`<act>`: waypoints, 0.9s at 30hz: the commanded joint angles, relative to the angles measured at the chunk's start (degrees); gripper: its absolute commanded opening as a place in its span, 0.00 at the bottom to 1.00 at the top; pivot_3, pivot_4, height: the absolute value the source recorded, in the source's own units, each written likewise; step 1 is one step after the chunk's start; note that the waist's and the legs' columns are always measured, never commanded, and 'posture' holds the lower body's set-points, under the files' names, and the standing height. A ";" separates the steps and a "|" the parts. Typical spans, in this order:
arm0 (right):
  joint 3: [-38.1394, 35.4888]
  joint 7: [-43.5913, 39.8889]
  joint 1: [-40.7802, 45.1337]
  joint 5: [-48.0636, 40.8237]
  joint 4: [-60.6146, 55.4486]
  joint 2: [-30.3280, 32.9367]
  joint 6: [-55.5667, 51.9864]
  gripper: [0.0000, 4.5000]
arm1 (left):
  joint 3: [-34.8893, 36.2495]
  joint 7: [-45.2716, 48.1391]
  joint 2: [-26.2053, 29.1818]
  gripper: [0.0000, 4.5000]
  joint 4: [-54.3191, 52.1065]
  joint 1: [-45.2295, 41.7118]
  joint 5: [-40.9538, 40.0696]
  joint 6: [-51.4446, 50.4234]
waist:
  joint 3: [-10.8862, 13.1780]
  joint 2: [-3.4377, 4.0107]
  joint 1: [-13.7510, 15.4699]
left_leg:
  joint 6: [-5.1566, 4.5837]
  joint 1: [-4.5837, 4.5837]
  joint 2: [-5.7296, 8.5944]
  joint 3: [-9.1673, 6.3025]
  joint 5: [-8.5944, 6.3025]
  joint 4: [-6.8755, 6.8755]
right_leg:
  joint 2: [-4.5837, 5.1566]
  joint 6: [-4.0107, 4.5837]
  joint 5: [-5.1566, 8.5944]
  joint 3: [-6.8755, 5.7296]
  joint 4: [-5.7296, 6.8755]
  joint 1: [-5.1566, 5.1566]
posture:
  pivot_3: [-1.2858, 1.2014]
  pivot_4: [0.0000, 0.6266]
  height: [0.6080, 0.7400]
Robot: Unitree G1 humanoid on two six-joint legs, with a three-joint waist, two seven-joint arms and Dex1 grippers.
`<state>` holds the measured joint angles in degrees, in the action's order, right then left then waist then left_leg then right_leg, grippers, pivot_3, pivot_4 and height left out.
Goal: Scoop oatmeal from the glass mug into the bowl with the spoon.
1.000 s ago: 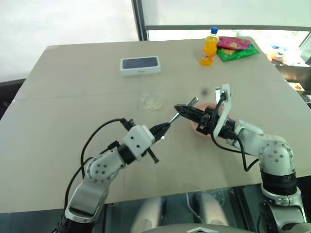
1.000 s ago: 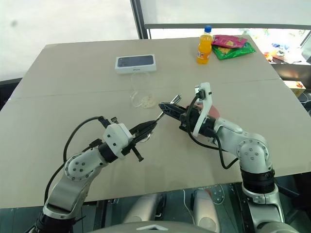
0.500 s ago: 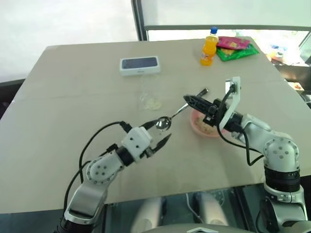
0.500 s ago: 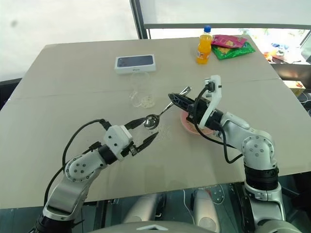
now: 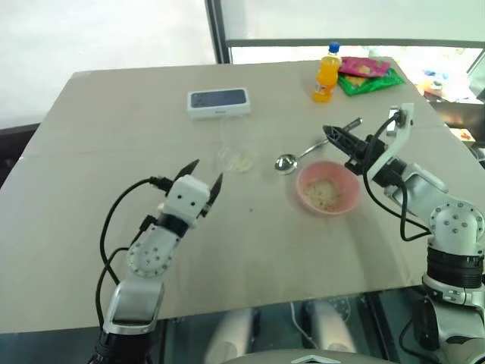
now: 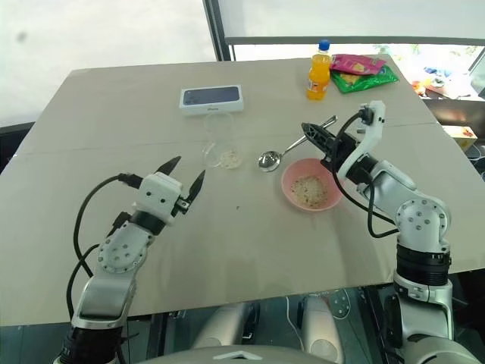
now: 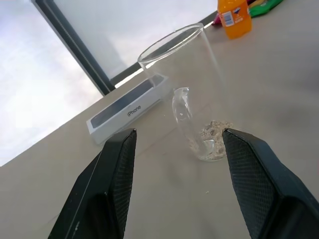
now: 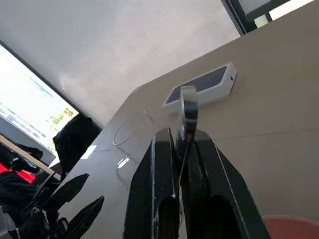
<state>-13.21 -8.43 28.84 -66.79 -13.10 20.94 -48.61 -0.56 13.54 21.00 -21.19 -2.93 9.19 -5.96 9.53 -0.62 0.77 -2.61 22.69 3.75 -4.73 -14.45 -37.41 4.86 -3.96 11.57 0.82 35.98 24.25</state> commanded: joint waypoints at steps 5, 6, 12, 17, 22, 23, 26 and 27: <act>-1.50 0.80 1.28 0.86 -2.58 -0.89 1.63 0.00 | -0.47 -2.96 -3.54 0.62 6.78 -5.58 0.96 -0.26 | 0.00 0.01 -0.29 | 0.00 0.00 0.00 0.02 0.00 0.00 | 0.00 -0.01 0.00 0.03 0.03 0.02 | 0.52 0.24 1.00; -1.65 1.01 1.21 0.82 -2.81 -0.96 1.59 0.00 | -0.34 -3.39 -3.76 0.62 7.66 -6.14 1.23 -0.47 | 0.00 0.01 -0.28 | 0.01 0.00 -0.01 0.01 0.00 0.00 | 0.00 -0.01 0.00 0.02 0.04 0.02 | 0.52 0.24 1.00; -1.83 1.82 0.75 0.98 -3.68 -1.21 1.59 0.00 | 0.78 -5.85 -5.31 0.62 12.62 -9.61 0.97 -0.36 | 0.00 0.00 -0.15 | 0.00 0.00 0.00 0.01 0.00 -0.01 | 0.01 -0.02 -0.01 0.02 0.05 0.02 | 0.52 0.24 1.00; -1.68 2.21 0.50 1.07 -4.23 -1.69 1.60 0.00 | 0.63 -6.43 -5.45 0.62 16.95 -13.06 0.75 0.82 | -0.01 0.00 -0.14 | 0.01 0.00 0.01 0.00 0.01 -0.02 | 0.01 -0.03 -0.02 0.01 0.09 0.02 | 0.52 0.24 1.00; -1.49 2.26 0.42 1.48 -4.40 -1.95 1.68 0.00 | 0.73 -7.30 -5.04 0.62 21.72 -16.29 1.11 1.77 | -0.01 0.00 -0.16 | 0.02 0.00 0.02 0.00 0.01 -0.02 | 0.01 -0.03 -0.02 0.02 0.11 0.02 | 0.52 0.24 1.00; -1.42 2.21 0.35 1.61 -4.46 -1.97 1.71 0.00 | 0.99 -7.63 -4.89 0.62 22.83 -17.05 1.19 1.47 | -0.01 0.01 -0.18 | 0.03 0.00 0.02 0.00 0.02 -0.02 | 0.01 -0.03 -0.02 0.02 0.11 0.02 | 0.52 0.24 1.00; -1.21 2.10 -0.05 2.15 -4.68 -2.20 1.81 0.00 | 1.87 -8.50 -4.49 0.62 25.15 -19.02 1.03 0.54 | -0.01 0.00 -0.16 | 0.03 0.00 0.03 0.00 0.02 -0.02 | 0.01 -0.03 -0.02 0.02 0.14 0.03 | 0.52 0.24 1.00; -1.07 2.08 -0.34 2.48 -4.79 -2.32 1.86 0.00 | 2.16 -8.80 -4.37 0.62 25.70 -19.63 0.91 0.22 | -0.01 0.00 -0.16 | 0.03 0.00 0.02 0.00 0.02 -0.02 | 0.01 -0.03 -0.02 0.02 0.15 0.03 | 0.52 0.24 1.00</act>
<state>-13.51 -5.97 28.52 -64.18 -15.19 18.84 -48.21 0.08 5.80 15.95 4.84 -21.21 9.99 -5.90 9.52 -0.62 0.61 -2.57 22.69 3.78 -4.74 -14.42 -37.44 4.87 -3.99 11.55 0.84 36.15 24.28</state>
